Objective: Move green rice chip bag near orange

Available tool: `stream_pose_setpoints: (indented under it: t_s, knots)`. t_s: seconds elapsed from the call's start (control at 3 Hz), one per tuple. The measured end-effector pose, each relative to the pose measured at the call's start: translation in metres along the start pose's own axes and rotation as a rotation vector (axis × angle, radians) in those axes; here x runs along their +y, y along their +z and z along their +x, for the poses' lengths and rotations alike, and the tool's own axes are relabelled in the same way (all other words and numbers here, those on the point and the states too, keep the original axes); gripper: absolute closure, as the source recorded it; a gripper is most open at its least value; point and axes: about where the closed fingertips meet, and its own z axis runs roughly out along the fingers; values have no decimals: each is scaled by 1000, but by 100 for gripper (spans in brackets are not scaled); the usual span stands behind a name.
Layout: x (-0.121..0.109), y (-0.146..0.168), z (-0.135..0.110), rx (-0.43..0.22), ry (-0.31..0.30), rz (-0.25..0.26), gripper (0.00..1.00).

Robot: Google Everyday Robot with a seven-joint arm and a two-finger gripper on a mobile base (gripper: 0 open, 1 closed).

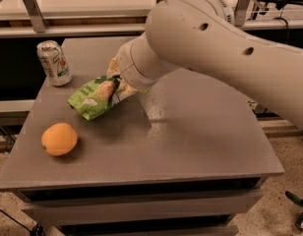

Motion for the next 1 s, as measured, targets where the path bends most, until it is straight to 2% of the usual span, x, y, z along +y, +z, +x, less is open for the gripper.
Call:
stream_pose_setpoints:
  t_s: [0.33, 0.67, 1.0]
  knots:
    - [3, -2, -10, -11, -4, 2, 100]
    - [2, -4, -12, -10, -7, 4, 82]
    - [1, -5, -14, -9, -11, 6, 59]
